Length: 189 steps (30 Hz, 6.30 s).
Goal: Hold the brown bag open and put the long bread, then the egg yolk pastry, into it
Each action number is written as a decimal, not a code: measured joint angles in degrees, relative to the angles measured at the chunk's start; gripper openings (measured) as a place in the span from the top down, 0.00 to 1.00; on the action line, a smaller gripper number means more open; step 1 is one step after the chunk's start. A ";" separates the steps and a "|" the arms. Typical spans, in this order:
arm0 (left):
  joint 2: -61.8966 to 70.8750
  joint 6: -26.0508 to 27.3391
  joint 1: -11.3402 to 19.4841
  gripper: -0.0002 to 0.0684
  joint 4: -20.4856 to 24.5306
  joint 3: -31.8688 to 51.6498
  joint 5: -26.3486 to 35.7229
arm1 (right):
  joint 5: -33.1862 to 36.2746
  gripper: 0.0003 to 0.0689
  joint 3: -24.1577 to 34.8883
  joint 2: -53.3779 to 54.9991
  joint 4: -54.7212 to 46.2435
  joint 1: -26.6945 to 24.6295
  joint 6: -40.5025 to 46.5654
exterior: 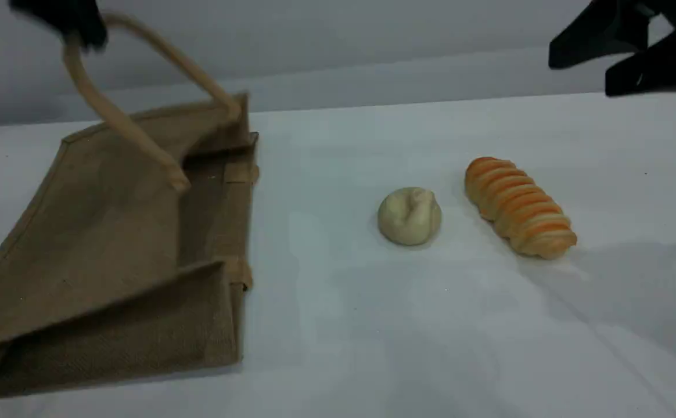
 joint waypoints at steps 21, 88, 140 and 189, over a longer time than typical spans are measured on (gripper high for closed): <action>-14.30 24.12 -0.48 0.87 -15.41 -3.89 8.31 | -1.64 0.32 -1.37 15.60 13.51 0.00 -22.18; -15.48 23.97 -4.98 0.87 -21.21 -3.89 8.20 | -8.78 0.82 -13.56 26.91 13.13 -2.23 -22.06; -15.48 26.90 -4.98 0.87 -24.57 -3.89 8.21 | 5.14 0.86 -8.51 9.67 3.43 25.23 -0.13; -15.48 28.74 -6.74 0.88 -21.71 -3.89 8.18 | 4.98 0.22 -22.86 11.41 -28.34 8.76 19.93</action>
